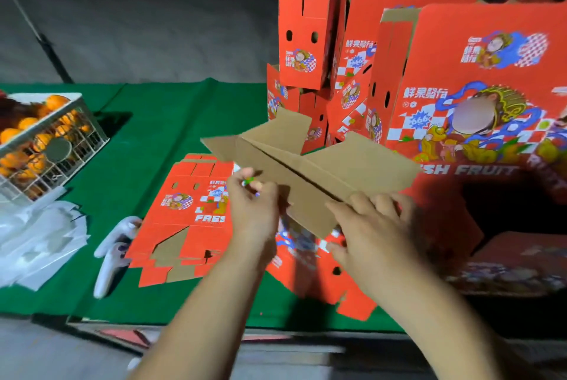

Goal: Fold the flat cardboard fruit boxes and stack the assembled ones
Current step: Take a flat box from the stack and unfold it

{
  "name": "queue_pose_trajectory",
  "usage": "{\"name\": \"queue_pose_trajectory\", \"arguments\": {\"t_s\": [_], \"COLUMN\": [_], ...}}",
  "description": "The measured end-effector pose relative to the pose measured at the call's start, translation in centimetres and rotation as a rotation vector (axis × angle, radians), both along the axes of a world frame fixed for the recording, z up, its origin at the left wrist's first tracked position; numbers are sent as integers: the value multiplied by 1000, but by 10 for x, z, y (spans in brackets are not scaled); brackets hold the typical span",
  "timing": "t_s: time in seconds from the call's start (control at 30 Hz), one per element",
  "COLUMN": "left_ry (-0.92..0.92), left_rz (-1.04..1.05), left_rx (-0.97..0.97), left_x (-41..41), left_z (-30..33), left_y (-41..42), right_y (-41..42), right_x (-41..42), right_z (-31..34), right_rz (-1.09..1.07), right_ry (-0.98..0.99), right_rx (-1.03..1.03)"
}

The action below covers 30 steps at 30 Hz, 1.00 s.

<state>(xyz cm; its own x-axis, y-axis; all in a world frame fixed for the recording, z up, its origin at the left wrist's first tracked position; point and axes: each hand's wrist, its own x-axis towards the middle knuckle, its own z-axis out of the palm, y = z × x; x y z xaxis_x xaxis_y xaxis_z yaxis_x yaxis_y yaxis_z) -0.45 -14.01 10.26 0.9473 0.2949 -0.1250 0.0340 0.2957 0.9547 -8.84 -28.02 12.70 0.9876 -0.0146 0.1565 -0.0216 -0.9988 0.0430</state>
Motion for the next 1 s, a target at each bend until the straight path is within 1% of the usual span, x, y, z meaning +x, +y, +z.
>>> {"name": "queue_pose_trajectory", "arguments": {"t_s": [0.07,0.13,0.2,0.3,0.33,0.4,0.43,0.47,0.5,0.57,0.6,0.63,0.73,0.77,0.9,1.0], "left_ry": [23,27,24,-55,-89,-114,-98,-86,-94,-178,-229,-261,-313,-346,-413,-363], "left_rz": [25,24,6,-35,-18,82,116,97,26,-200,-267,-276,-219,-239,-339,-397], "left_rx": [-80,-120,-150,-197,-220,-203,-136,-49,28,93,124,163,263,313,640,830], "left_x": [-14,-27,-35,-36,-33,-22,-13,-2,7,16,17,14,-4,-13,-46,-57], "left_z": [-18,-32,-40,-50,-52,-56,-57,-58,-59,-62,-63,-65,-83,-89,-90,-83], "left_y": [-10,-16,-16,3,14,40,53,64,72,81,84,87,100,103,100,97], "right_y": [-8,-14,-19,-32,-38,-47,-50,-52,-54,-62,-68,-76,-100,-105,-109,-116], "right_x": [7,8,8,5,4,0,-1,-2,-1,1,2,2,1,1,1,-3], "right_z": [-10,-18,-23,-29,-31,-34,-34,-35,-37,-44,-47,-50,-62,-65,-85,-98], "right_rz": [-19,-33,-54,-95,-103,-117,-114,-88,-35,108,169,218,310,330,360,303], "right_ry": [65,78,76,62,75,120,129,124,111,85,67,43,-33,-57,-86,-25], "right_rx": [5,9,55,97,116,241,301,341,370,442,492,545,661,687,709,691]}}
